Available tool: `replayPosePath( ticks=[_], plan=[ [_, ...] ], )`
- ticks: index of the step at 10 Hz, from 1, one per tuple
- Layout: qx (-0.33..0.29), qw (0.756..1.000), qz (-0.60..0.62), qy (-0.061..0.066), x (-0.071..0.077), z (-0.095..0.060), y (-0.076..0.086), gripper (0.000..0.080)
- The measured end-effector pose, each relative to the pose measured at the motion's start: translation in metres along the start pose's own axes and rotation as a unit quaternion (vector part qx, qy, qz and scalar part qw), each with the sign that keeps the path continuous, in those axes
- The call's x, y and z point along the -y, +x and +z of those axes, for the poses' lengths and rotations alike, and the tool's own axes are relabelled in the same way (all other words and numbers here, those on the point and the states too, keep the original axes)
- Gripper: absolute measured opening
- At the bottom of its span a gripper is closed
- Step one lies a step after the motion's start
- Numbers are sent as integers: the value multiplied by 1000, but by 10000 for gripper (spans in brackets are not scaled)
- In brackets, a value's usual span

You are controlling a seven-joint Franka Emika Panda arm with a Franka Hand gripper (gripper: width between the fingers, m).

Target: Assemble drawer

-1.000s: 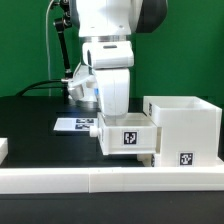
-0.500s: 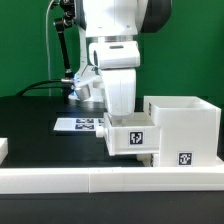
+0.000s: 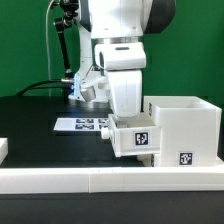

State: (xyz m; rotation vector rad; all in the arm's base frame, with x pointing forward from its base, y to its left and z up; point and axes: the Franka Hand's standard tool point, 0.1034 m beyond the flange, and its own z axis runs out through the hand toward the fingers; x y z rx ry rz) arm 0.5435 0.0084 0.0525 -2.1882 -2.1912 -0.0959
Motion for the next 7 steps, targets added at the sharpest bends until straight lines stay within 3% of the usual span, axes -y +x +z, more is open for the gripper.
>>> replayPosePath(
  ticks=[1,6,7],
  plan=[
    [1,1000,6,-5,-2,0,2,46],
    [1,1000,16,-6,-2,0,2,47],
    [1,1000,16,-6,-2,0,2,165]
  ],
)
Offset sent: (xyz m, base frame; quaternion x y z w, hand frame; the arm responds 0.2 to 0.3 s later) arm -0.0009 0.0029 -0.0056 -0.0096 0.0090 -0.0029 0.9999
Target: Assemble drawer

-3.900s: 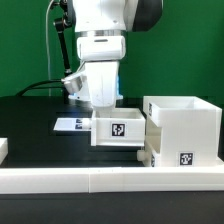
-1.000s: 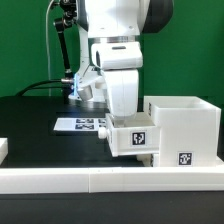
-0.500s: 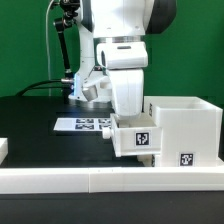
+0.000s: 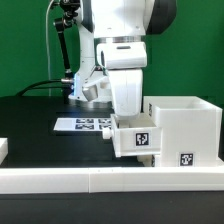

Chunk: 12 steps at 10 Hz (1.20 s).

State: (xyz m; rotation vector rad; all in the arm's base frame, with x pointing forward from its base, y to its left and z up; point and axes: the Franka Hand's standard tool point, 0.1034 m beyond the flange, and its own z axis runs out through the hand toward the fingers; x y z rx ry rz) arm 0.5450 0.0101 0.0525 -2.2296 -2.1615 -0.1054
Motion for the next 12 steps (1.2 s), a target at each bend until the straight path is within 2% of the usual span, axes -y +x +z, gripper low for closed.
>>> replayPosePath(
  ticks=[1,2,3,4,5,6,7,9,10,11,12],
  plan=[
    [0,1000,0,0,0,0,0,165],
    [0,1000,1,0,0,0,0,302],
    [0,1000,2,-1,-1,-1,2,496],
    [0,1000,3,-1,-1,-2,2,496],
    [0,1000,3,-3,-2,-4,2,601],
    [0,1000,3,-6,-4,-8,4,634],
    [3,1000,9,-3,-6,-15,5,634],
    [11,1000,14,0,-20,-39,1,649],
    [14,1000,18,2,-24,-47,-4,649],
    [18,1000,13,7,-27,-53,-15,649],
    [20,1000,13,6,-31,-58,-30,649]
  ],
)
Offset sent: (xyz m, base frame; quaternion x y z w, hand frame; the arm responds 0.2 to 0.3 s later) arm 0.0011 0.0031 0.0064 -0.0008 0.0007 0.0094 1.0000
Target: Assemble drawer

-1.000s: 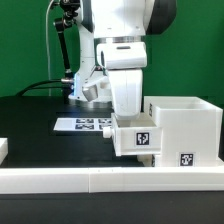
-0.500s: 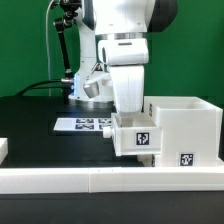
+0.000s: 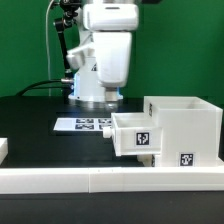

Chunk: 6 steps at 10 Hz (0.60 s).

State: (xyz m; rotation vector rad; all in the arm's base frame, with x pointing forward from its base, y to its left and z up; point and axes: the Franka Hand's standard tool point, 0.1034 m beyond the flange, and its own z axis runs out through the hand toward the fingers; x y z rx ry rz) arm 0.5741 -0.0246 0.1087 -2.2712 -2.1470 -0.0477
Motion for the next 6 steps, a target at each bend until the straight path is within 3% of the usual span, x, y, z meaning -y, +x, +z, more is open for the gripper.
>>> replayPosePath(
  ticks=[2,5,6],
  plan=[
    [0,1000,-12,3,1,4,-15,649],
    [-1,1000,-11,6,2,8,-15,649],
    [-5,1000,-24,9,5,18,-18,649]
  ],
)
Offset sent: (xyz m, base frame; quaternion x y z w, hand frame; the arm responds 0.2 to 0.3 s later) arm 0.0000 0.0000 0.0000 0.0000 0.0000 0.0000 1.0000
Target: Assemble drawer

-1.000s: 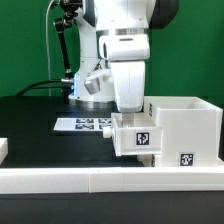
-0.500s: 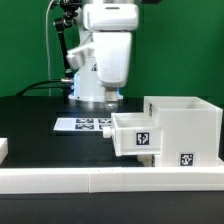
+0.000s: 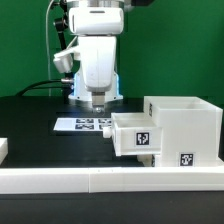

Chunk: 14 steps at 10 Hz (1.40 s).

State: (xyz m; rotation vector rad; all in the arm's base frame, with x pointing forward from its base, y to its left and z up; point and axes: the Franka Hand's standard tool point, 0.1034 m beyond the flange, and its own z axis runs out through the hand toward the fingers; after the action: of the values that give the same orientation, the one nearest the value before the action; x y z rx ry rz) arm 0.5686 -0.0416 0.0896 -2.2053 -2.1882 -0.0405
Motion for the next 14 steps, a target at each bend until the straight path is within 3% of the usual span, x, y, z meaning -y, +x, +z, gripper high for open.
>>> replayPosePath(
  ticks=[1,3,6,8,11,12,14],
  plan=[
    [-4,1000,0,4,-5,9,2,649],
    [-8,1000,-6,-1,-22,13,6,649],
    [-9,1000,-7,1,-23,16,3,649],
    [-53,998,-22,1,-19,24,-14,649],
    [-97,995,-19,16,-19,32,-24,649],
    [-99,995,-16,16,-22,33,-25,649],
    [-100,995,-18,17,-25,32,-8,649]
  ],
)
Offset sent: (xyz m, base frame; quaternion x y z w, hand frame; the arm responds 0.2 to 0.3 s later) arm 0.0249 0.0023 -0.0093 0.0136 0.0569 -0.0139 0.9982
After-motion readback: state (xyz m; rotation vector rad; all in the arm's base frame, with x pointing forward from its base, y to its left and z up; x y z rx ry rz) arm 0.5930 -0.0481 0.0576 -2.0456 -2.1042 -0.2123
